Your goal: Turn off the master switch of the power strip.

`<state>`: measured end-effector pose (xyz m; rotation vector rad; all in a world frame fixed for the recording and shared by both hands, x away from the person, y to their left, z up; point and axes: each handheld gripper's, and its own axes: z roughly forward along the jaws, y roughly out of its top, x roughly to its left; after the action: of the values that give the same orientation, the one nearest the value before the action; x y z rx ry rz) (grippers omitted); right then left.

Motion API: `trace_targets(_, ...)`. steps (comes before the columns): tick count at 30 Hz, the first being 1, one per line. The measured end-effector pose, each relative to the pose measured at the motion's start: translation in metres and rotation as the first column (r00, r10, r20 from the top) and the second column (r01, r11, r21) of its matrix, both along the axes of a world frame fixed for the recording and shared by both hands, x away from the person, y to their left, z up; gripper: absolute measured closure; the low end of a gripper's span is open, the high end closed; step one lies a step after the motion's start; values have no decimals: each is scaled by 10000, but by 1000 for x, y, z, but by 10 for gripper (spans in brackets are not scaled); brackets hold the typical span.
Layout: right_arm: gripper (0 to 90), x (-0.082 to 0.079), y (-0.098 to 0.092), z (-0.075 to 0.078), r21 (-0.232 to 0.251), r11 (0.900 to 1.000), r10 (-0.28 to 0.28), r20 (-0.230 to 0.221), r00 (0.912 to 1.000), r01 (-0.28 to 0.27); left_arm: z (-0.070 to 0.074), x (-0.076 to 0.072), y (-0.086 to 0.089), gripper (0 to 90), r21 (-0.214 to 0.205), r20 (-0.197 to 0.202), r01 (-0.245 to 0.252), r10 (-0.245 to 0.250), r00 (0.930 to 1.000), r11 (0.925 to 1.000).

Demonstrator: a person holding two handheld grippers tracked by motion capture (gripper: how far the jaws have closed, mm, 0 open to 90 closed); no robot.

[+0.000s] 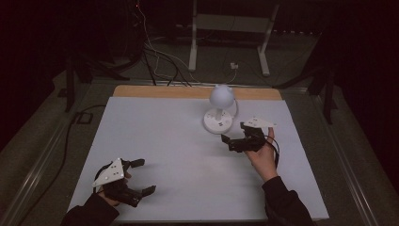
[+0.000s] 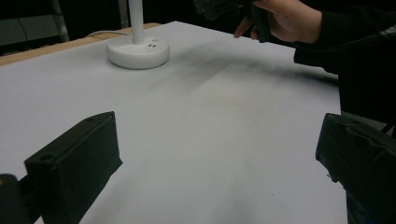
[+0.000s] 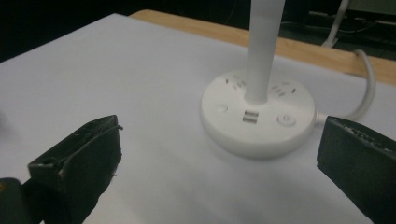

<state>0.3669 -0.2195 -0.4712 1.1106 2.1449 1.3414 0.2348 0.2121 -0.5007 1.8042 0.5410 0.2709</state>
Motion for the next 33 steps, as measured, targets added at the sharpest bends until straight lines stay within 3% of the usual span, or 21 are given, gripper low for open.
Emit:
trace_targets(6, 0, -16, -9, -6, -260, 9997, 24, 41, 10000, -23, 0, 0, 0, 3, -11, -19, 10, -10, 10000, 10000)
trace_targets(12, 0, -33, -17, -18, -664, 9976, 168, -346, 9993, -191, 0, 0, 1, 3, -51, 14, -18, 18, 10000, 10000)
trace_targets(27, 0, -84, -49, -31, -1015, 9947, 85, -613, 9981, -147, 1, 0, 1, 3, -65, 5, 14, -14, 10000, 10000)
trace_targets(33, 0, -98, -61, -38, -1186, 9929, 2, -915, 9958, -111, 0, 0, 0, 3, -58, -9, 15, -15, 10000, 10000)
